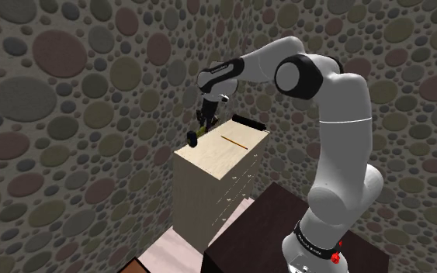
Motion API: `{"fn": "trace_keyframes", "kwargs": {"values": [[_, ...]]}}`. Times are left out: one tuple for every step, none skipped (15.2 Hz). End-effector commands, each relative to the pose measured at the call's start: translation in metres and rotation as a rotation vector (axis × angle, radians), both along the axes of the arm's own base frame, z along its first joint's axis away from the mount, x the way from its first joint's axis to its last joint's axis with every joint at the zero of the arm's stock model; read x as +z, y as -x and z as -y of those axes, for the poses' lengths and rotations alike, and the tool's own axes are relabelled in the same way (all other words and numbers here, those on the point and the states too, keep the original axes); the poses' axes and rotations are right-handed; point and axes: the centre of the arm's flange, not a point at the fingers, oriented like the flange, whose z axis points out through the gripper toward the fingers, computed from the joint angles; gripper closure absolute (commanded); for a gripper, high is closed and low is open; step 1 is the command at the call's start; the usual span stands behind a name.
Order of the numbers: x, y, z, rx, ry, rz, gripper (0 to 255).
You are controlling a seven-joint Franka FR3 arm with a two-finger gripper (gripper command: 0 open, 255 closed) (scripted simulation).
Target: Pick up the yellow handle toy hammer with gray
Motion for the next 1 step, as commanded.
{"fn": "trace_keyframes", "kwargs": {"values": [[0.0037,0.0002,0.0008,0.0,0.0,0.0,255]]}}
